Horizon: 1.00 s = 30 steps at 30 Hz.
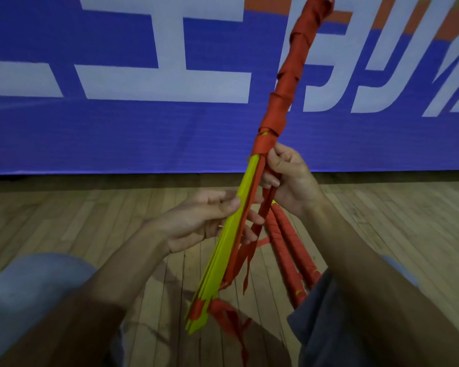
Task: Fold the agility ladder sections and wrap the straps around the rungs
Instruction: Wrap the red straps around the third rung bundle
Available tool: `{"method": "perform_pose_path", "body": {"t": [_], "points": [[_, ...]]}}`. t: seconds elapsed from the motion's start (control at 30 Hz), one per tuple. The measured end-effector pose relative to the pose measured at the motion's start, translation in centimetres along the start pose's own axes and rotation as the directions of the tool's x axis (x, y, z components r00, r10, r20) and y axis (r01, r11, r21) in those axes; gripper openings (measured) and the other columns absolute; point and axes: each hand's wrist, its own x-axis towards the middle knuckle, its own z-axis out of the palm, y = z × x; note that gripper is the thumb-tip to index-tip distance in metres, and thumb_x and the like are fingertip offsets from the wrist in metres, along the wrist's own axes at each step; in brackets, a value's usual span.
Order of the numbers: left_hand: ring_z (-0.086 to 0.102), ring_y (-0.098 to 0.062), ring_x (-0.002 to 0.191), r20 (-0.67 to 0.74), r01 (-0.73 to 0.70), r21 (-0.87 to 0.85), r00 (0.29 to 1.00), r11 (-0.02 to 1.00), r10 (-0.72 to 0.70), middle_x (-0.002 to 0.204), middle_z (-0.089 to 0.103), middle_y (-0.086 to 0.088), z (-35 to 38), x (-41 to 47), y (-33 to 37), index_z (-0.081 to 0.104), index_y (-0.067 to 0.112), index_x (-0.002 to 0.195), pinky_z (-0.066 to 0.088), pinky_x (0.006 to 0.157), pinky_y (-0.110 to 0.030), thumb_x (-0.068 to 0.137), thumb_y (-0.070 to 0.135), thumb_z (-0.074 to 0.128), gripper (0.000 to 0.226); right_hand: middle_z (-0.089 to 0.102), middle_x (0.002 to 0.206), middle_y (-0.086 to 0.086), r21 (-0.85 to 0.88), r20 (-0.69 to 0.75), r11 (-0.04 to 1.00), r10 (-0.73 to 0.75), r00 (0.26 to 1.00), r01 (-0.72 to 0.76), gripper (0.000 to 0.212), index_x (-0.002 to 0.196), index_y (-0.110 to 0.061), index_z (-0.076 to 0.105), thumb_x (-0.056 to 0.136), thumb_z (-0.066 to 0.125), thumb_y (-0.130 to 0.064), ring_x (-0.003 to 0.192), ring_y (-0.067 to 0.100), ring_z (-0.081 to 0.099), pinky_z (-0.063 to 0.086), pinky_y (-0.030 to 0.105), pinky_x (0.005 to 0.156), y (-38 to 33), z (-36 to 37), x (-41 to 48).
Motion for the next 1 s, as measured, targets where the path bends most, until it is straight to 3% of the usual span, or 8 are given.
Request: {"method": "perform_pose_path", "body": {"t": [0.13, 0.3, 0.47, 0.6, 0.7, 0.83, 0.93, 1.0], "points": [[0.071, -0.030, 0.082, -0.099, -0.026, 0.043, 0.995, 0.999, 0.030, 0.100, 0.072, -0.013, 0.1, 0.5, -0.7, 0.067, 0.013, 0.109, 0.053, 0.084, -0.051, 0.079, 0.032, 0.074, 0.037, 0.073, 0.084, 0.004, -0.027, -0.064, 0.999, 0.031, 0.997, -0.032, 0.023, 0.103, -0.004, 0.062, 0.095, 0.046, -0.019, 0.042, 0.004, 0.041, 0.041, 0.017, 0.048, 0.0, 0.2, 0.1], [0.071, -0.034, 0.093, -0.257, -0.015, 0.091, 0.966, 0.996, 0.038, 0.102, 0.073, -0.015, 0.0, 0.9, -1.3, 0.068, 0.008, 0.108, 0.058, 0.080, -0.045, 0.079, 0.027, 0.070, 0.034, 0.064, 0.082, 0.032, -0.415, -0.294, 0.899, 0.011, 0.956, -0.138, 0.031, 0.099, 0.004, 0.067, 0.099, 0.052, -0.023, 0.041, 0.013, 0.043, 0.036, 0.022, 0.044, 1.1, 0.2, 0.8], [0.073, -0.020, 0.086, -0.512, 0.017, 0.175, 0.856, 0.985, 0.076, 0.093, 0.075, -0.008, -0.5, 1.8, -2.5, 0.072, 0.016, 0.104, 0.057, 0.071, -0.031, 0.078, 0.018, 0.077, 0.027, 0.057, 0.053, 0.006, -0.525, -0.367, 0.826, -0.002, 0.930, -0.206, 0.026, 0.089, -0.005, 0.071, 0.100, 0.054, -0.022, 0.041, 0.015, 0.050, 0.041, 0.023, 0.043, 1.7, 0.6, 0.9], [0.072, -0.017, 0.081, -0.596, 0.038, 0.241, 0.794, 0.970, 0.117, 0.084, 0.076, -0.003, -0.7, 2.3, -3.2, 0.073, 0.020, 0.098, 0.053, 0.069, -0.028, 0.072, 0.022, 0.083, 0.027, 0.059, 0.057, 0.018, -0.491, -0.318, 0.845, 0.051, 0.947, -0.211, 0.032, 0.086, -0.005, 0.070, 0.101, 0.046, -0.019, 0.046, 0.021, 0.055, 0.045, 0.027, 0.046, 1.5, 0.9, 0.9], [0.073, -0.016, 0.079, -0.648, 0.076, 0.293, 0.749, 0.953, 0.139, 0.082, 0.075, -0.002, -0.7, 2.4, -3.5, 0.072, 0.020, 0.093, 0.057, 0.072, -0.031, 0.068, 0.024, 0.087, 0.029, 0.056, 0.053, 0.014, -0.583, -0.314, 0.785, 0.020, 0.949, -0.210, 0.034, 0.078, -0.007, 0.068, 0.098, 0.055, -0.032, 0.041, 0.017, 0.052, 0.043, 0.025, 0.044, 1.9, 1.3, 0.7], [0.070, -0.014, 0.081, -0.597, 0.142, 0.495, 0.772, 0.857, 0.217, 0.085, 0.073, 0.005, -1.1, 2.4, -3.8, 0.065, 0.035, 0.087, 0.058, 0.074, -0.035, 0.067, 0.031, 0.088, 0.031, 0.057, 0.050, 0.001, -0.671, -0.367, 0.711, -0.069, 0.928, -0.213, 0.025, 0.084, 0.004, 0.068, 0.090, 0.068, -0.020, 0.034, 0.009, 0.048, 0.039, 0.022, 0.040, 3.4, 1.1, 1.0], [0.068, -0.011, 0.075, -0.508, 0.147, 0.635, 0.819, 0.758, 0.267, 0.076, 0.071, 0.008, -1.5, 2.1, -2.8, 0.065, 0.040, 0.080, 0.056, 0.071, -0.035, 0.079, 0.044, 0.073, 0.009, 0.054, 0.040, -0.010, -0.634, -0.392, 0.738, -0.049, 0.919, -0.231, 0.013, 0.084, 0.000, 0.068, 0.092, 0.065, -0.010, 0.031, 0.006, 0.042, 0.034, 0.019, 0.038, 3.1, 0.6, 1.1], [0.067, -0.012, 0.070, -0.518, 0.147, 0.693, 0.783, 0.705, 0.346, 0.071, 0.071, 0.005, -2.2, 1.8, -1.6, 0.071, 0.031, 0.076, 0.054, 0.070, -0.037, 0.086, 0.053, 0.058, 0.028, 0.055, 0.041, -0.011, -0.581, -0.380, 0.777, 0.003, 0.925, -0.242, 0.008, 0.087, -0.001, 0.066, 0.092, 0.063, -0.006, 0.031, 0.004, 0.039, 0.031, 0.017, 0.037, 2.6, 0.6, 1.0]]}}
